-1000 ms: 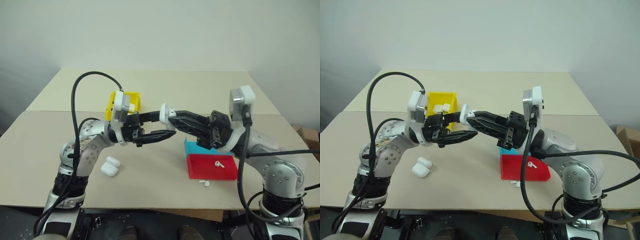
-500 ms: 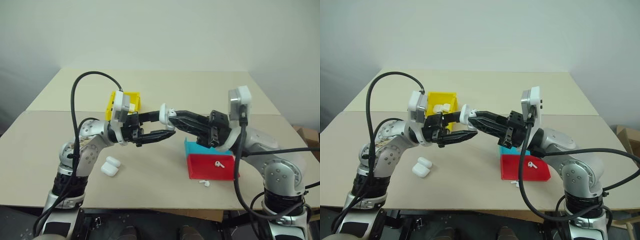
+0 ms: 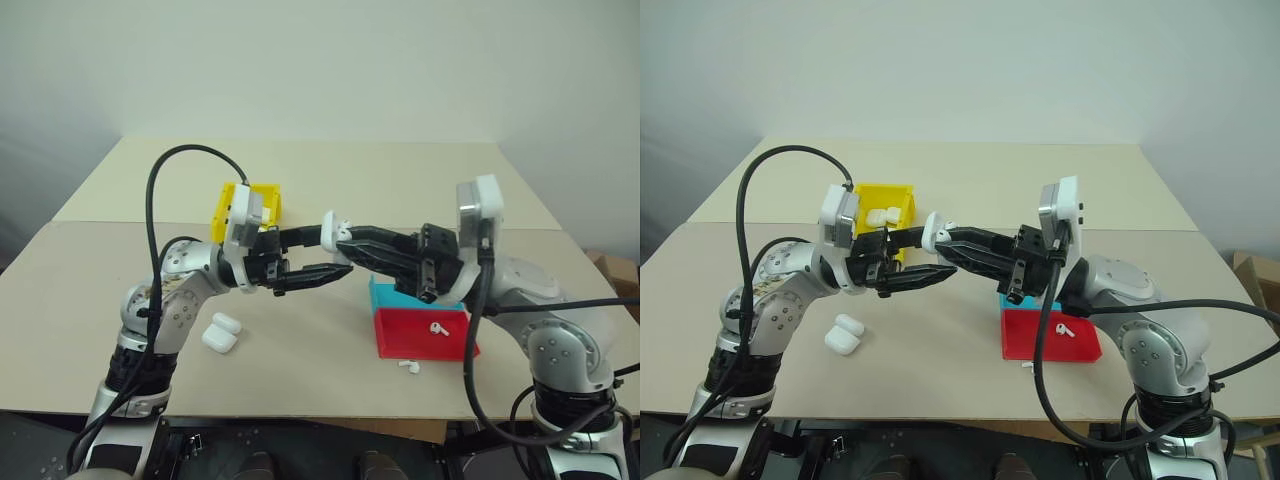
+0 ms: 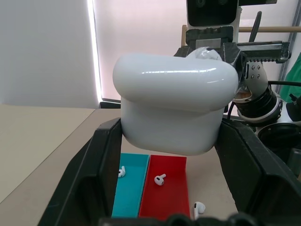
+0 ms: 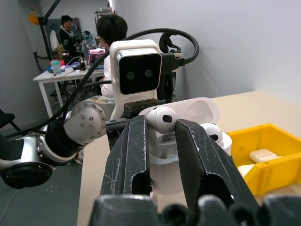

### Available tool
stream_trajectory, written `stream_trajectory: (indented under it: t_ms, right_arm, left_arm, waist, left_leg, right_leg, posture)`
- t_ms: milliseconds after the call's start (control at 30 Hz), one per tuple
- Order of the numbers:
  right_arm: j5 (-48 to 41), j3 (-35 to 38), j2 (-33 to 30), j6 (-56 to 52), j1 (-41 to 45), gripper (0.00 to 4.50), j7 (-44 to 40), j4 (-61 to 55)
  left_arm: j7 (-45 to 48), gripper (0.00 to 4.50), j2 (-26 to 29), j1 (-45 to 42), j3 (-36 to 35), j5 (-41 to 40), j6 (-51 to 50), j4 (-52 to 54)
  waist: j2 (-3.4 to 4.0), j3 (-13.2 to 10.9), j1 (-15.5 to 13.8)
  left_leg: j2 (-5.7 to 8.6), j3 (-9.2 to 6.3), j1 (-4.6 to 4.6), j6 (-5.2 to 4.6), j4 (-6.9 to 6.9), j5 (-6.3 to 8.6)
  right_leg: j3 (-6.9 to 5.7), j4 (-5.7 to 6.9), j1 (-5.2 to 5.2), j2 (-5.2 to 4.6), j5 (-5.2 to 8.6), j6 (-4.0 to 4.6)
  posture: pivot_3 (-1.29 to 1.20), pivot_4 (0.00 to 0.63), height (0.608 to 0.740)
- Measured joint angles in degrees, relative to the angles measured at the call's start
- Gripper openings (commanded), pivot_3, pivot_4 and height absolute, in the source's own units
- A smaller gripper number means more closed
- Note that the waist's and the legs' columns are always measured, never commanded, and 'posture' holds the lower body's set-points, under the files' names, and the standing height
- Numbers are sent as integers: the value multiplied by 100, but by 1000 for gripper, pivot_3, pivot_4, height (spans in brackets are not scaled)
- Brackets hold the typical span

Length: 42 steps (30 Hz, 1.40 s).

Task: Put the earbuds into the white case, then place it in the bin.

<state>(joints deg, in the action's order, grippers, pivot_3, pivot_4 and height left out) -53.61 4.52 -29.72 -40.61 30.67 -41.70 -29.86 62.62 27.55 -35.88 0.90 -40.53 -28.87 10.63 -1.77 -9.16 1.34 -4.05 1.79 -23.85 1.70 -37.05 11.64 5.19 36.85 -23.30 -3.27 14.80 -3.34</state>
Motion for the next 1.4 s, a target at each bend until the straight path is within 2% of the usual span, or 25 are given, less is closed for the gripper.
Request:
stream_trajectory:
  t_ms: [233, 367, 1133, 1233, 1400]
  right_arm:
    - [48, -69, -69, 44, 0, 2938, -200, 2]
    - [46, -83, -100, 44, 8, 4082, -240, 2]
    - [-661, 187, -814, -137, 39, 4082, -439, 67]
    - [-745, 231, -956, -138, 94, 3518, -454, 89]
    - [-701, 349, -1370, -168, 593, 1746, -652, 430]
  left_arm:
    - [-70, 2762, 3, 18, -5, 7, 0, -8]
    - [-86, 2762, 5, 17, -23, 10, 0, -18]
    - [17, 2762, -152, 1, -57, 25, 115, -37]
    - [-4, 2762, -204, -35, 4, 147, 173, -92]
    - [-199, 2762, -384, -98, 297, 676, 320, -435]
  waist:
    - [0, 0, -12]
    - [0, 0, -16]
    - [-2, -1, -33]
    - [-2, -1, -41]
    - [-3, -1, -46]
  left_leg:
    - [0, 0, 0, 0, 0, 0]
    - [0, 0, 0, 0, 0, 0]
    - [0, 0, -1, -1, 0, 0]
    - [0, 0, -1, -1, 0, 0]
    - [1, 0, -1, -1, 0, 0]
  right_leg:
    - [0, 0, 0, 0, 0, 0]
    - [0, -1, 0, 0, 0, 0]
    - [0, -4, 0, -1, 0, 0]
    - [0, -4, 1, -1, 0, 0]
    - [-1, -7, 1, -1, 0, 0]
  posture:
    - [0, 150, 740]
    - [0, 150, 740]
    - [0, 150, 740]
    - [0, 150, 740]
    - [0, 150, 740]
